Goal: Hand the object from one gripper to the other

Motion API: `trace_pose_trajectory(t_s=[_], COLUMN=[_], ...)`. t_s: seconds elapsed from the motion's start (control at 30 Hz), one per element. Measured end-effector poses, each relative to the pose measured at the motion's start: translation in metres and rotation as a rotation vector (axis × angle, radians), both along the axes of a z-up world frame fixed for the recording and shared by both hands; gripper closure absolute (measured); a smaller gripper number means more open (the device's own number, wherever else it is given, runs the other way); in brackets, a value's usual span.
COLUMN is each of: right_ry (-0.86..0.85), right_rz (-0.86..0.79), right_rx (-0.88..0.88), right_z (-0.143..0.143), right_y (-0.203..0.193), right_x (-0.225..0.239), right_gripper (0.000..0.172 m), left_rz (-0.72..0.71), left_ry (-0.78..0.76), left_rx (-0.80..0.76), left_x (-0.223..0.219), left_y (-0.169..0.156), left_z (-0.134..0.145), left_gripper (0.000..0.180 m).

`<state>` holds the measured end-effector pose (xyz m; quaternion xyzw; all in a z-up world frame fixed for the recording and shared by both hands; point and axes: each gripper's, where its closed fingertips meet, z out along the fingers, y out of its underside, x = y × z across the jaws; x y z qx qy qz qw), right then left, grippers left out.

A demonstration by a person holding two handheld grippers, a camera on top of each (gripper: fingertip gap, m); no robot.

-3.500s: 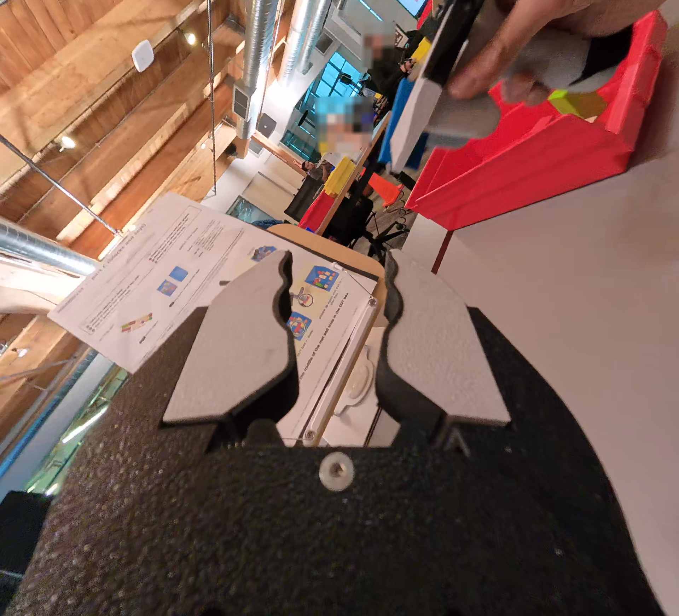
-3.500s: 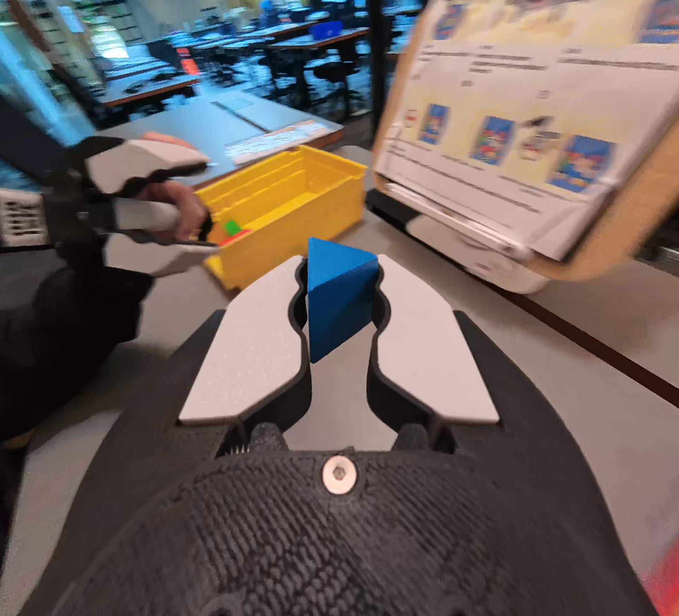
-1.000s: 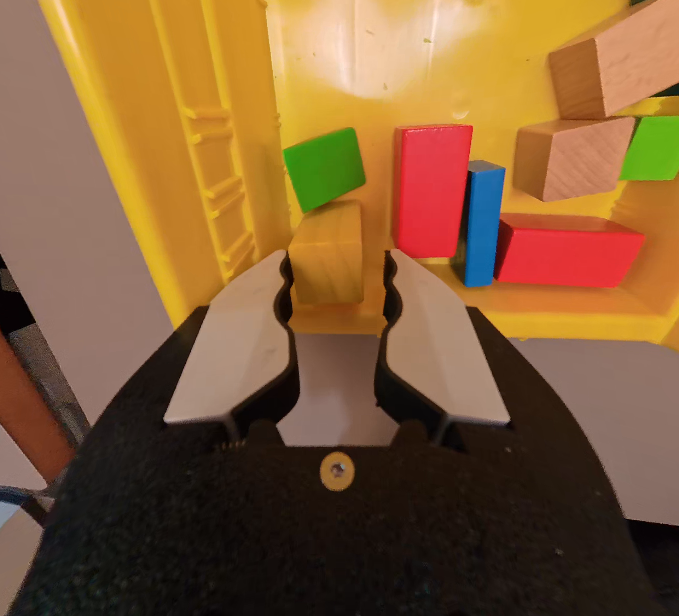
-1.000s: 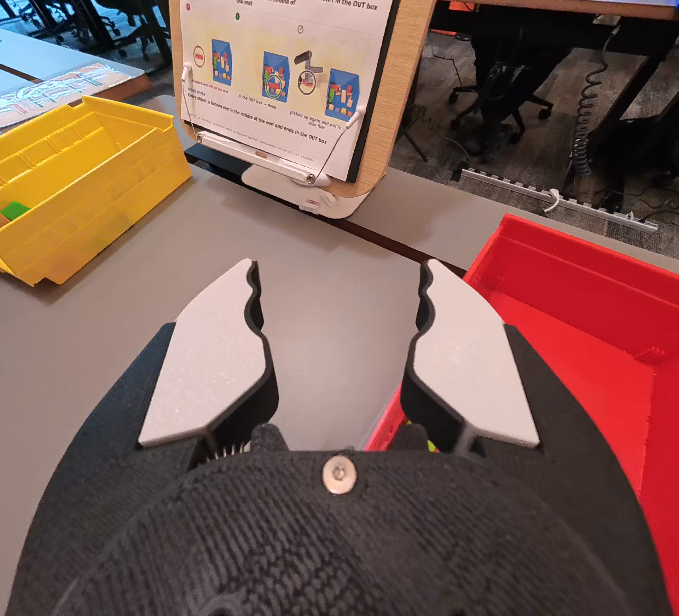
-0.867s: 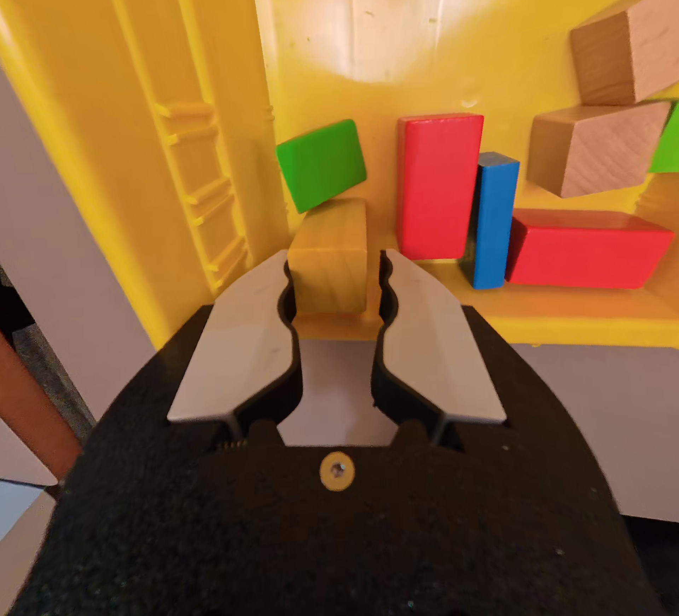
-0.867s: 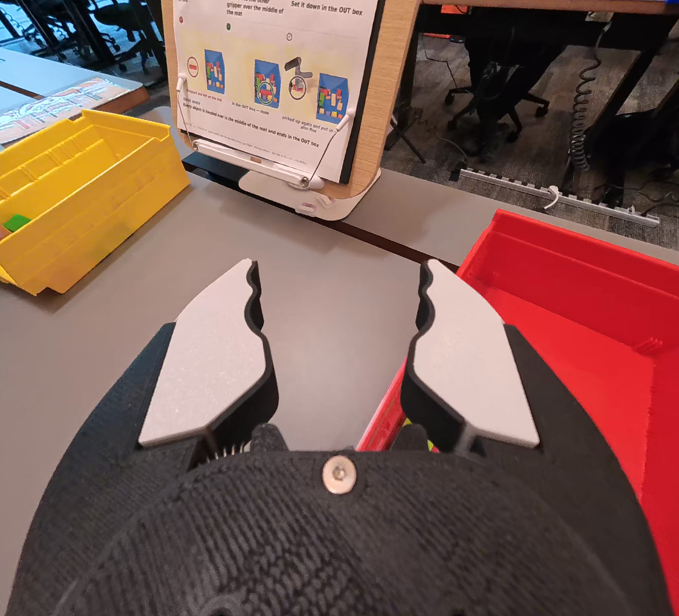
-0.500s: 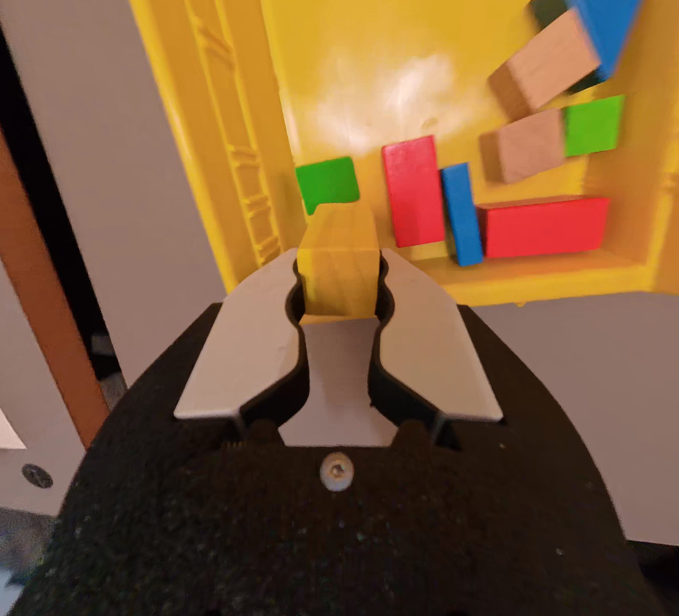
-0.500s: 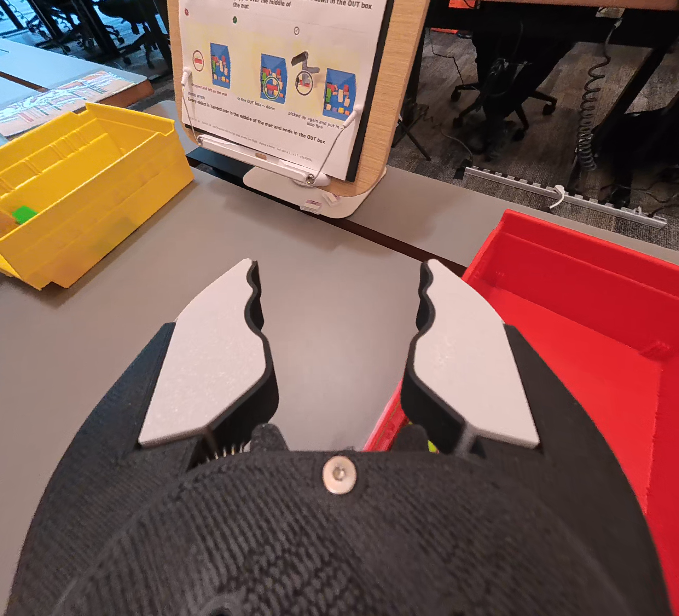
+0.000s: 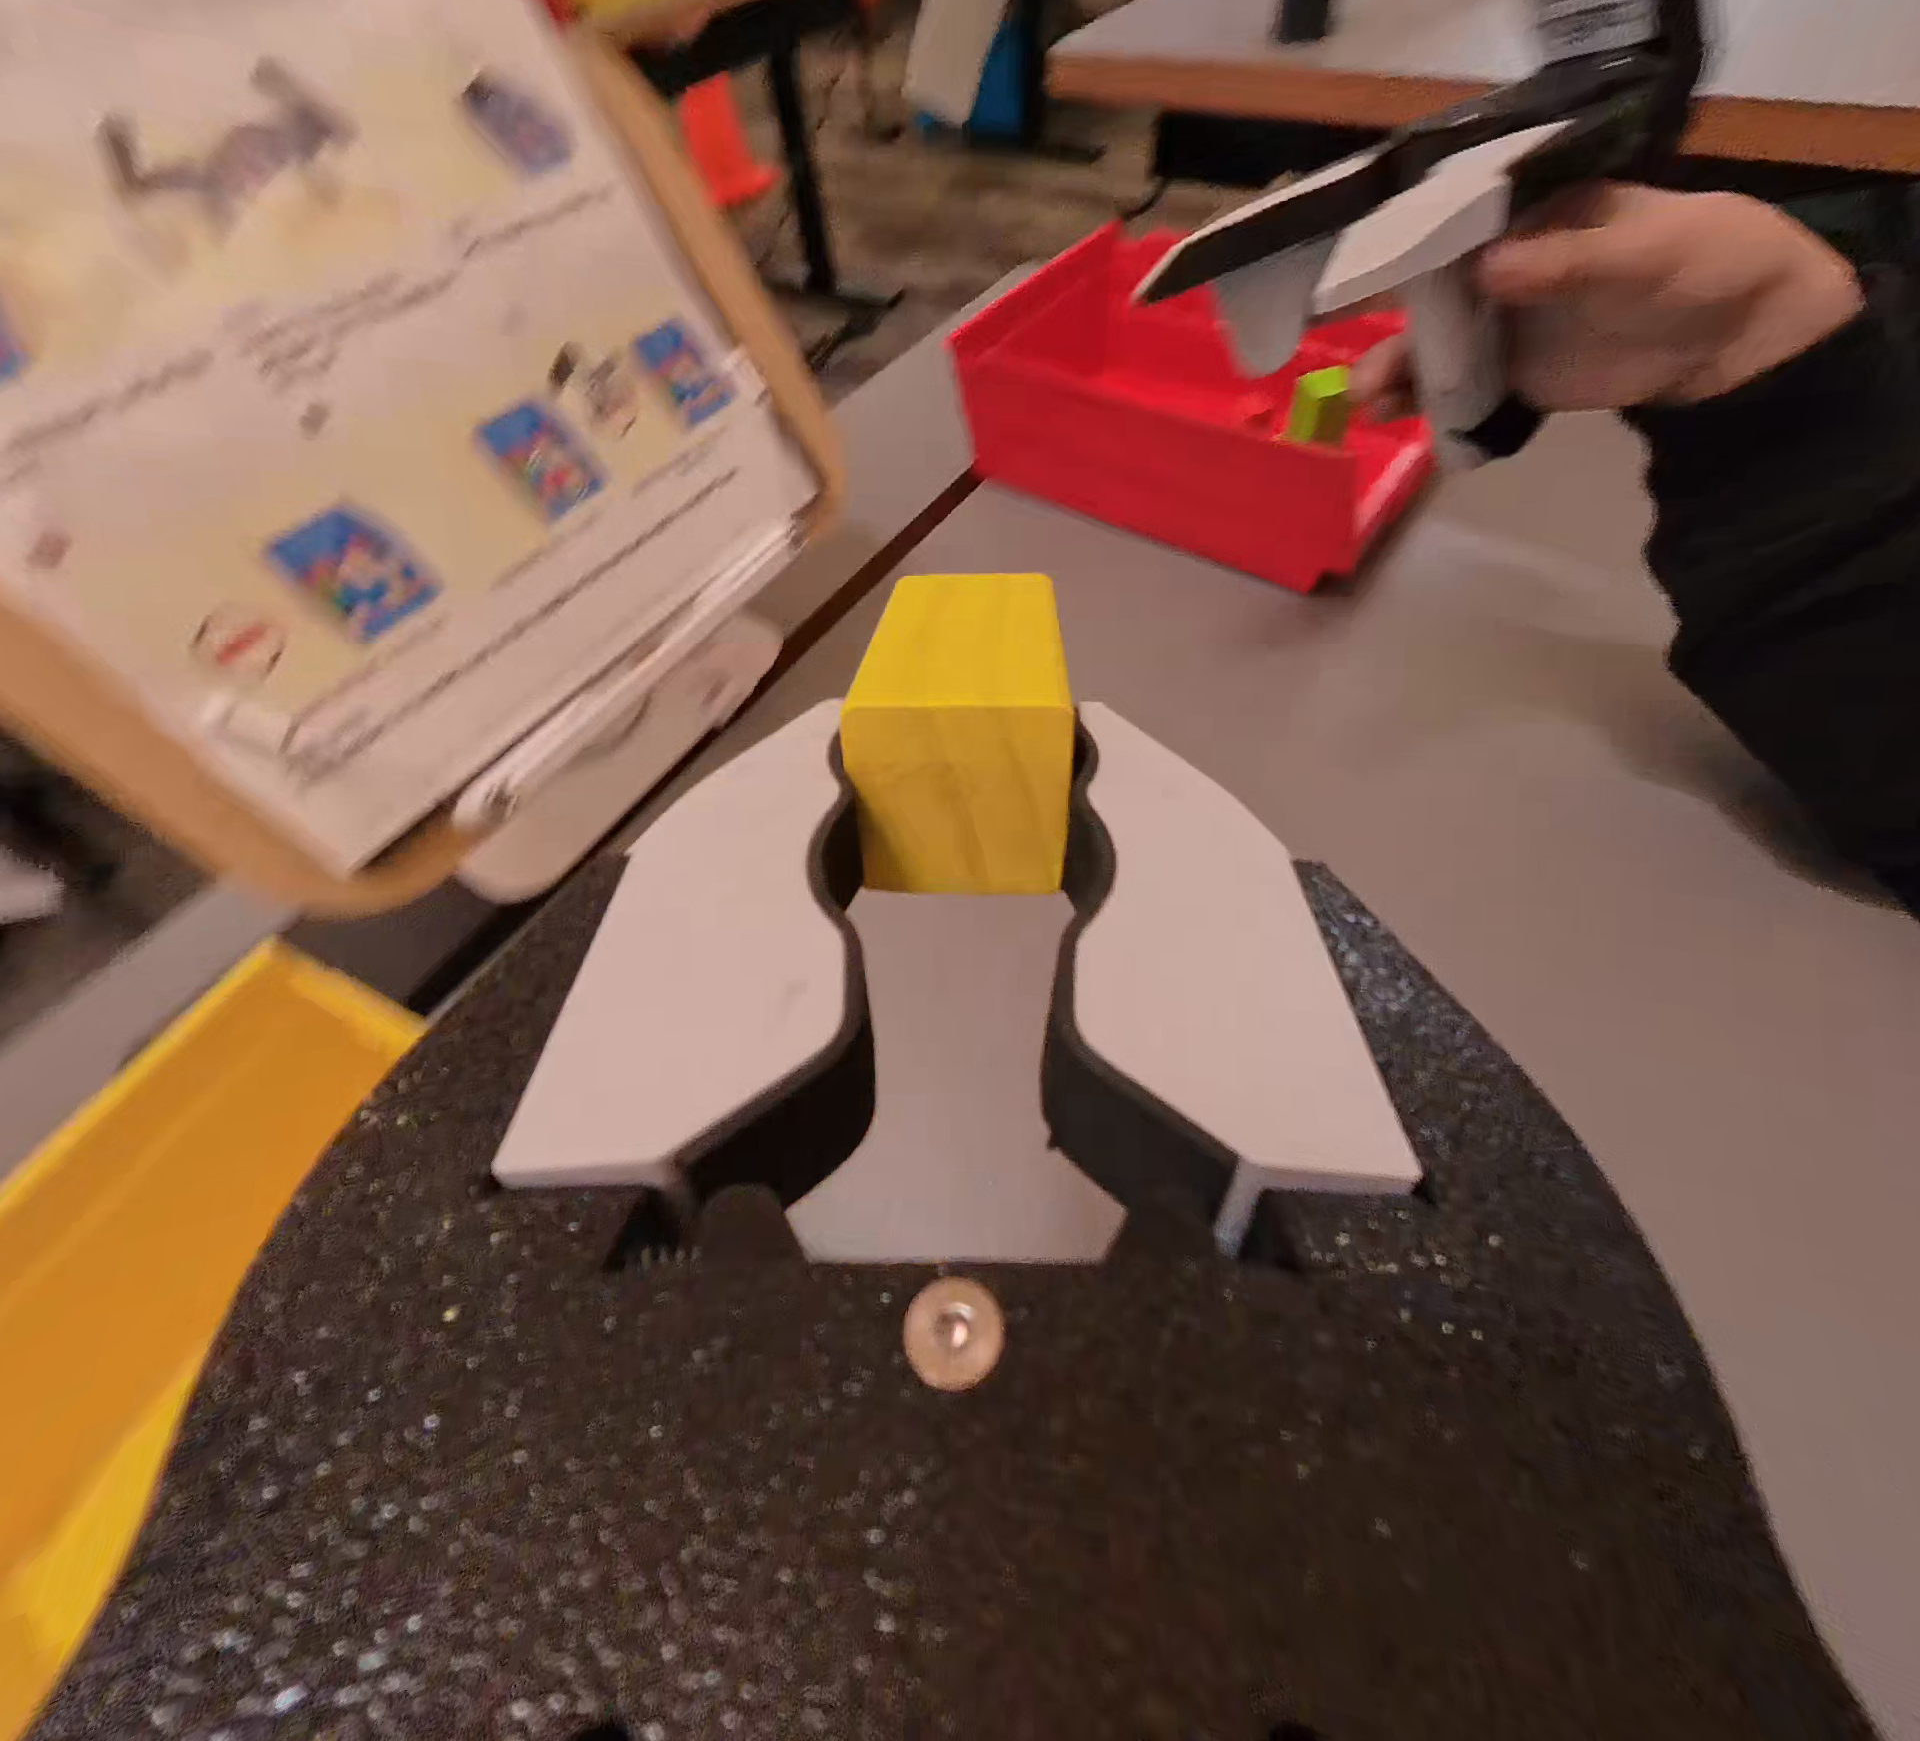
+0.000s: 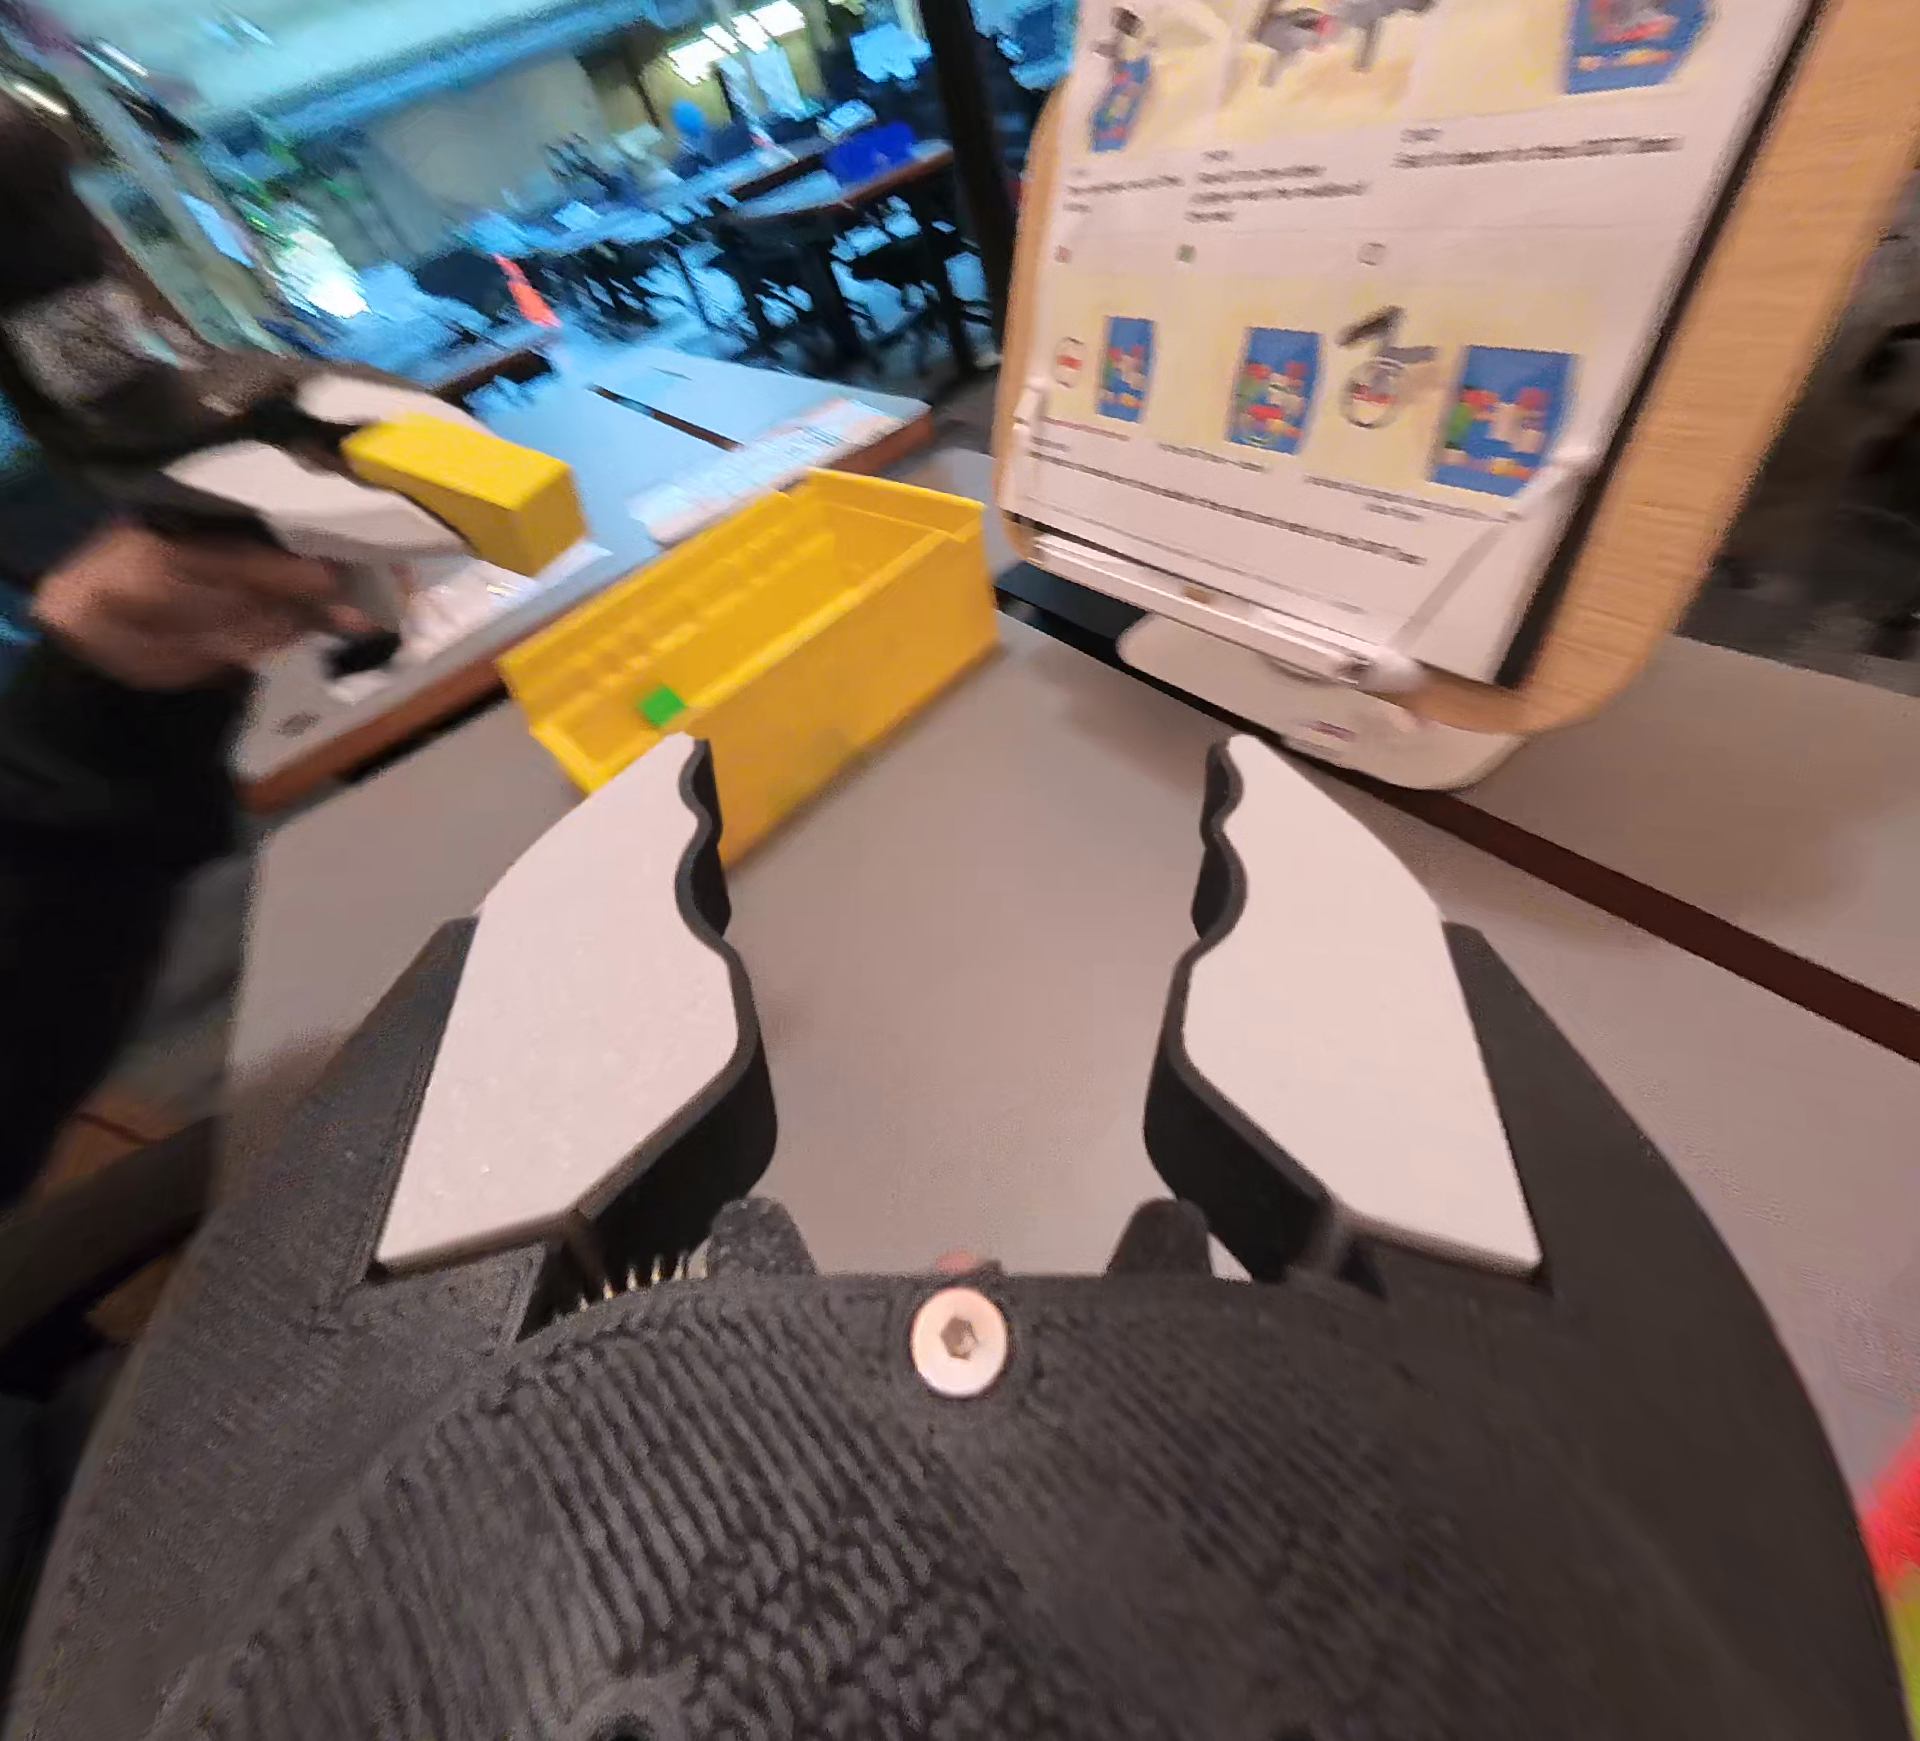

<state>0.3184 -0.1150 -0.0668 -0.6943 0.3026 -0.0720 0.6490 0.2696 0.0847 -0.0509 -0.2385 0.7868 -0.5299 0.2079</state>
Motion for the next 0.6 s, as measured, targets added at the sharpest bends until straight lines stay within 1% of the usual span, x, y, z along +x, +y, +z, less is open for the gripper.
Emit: trace_pose_trajectory(t_s=[0.13, 0.2, 0.27, 0.33, 0.47, 0.6], right_ry=[0.092, 0.147, 0.219, 0.309, 0.438, 0.559], right_rz=[0.209, 0.318, 0.396, 0.471, 0.61, 0.703], right_rx=[0.187, 0.244, 0.267, 0.297, 0.385, 0.471], right_z=[0.015, 0.017, 0.012, 0.007, 0.009, 0.007], right_y=[0.033, 0.048, 0.06, 0.072, 0.087, 0.097], right_x=[-0.027, -0.041, -0.051, -0.06, -0.075, -0.08], right_gripper=[0.074, 0.067, 0.066, 0.065, 0.068, 0.073], left_rz=[-0.195, -0.255, -0.314, -0.338, -0.398, -0.429], left_ry=[-0.223, -0.263, -0.284, -0.336, -0.438, -0.546], left_rx=[-0.033, -0.052, -0.081, -0.084, -0.042, -0.06], left_x=[-0.008, -0.011, -0.017, -0.017, -0.021, -0.027], left_y=[-0.048, -0.065, -0.078, -0.087, -0.099, -0.105], left_z=[0.005, 0.002, -0.002, -0.008, -0.023, -0.024], left_gripper=[0.146, 0.146, 0.146, 0.146, 0.146, 0.146])
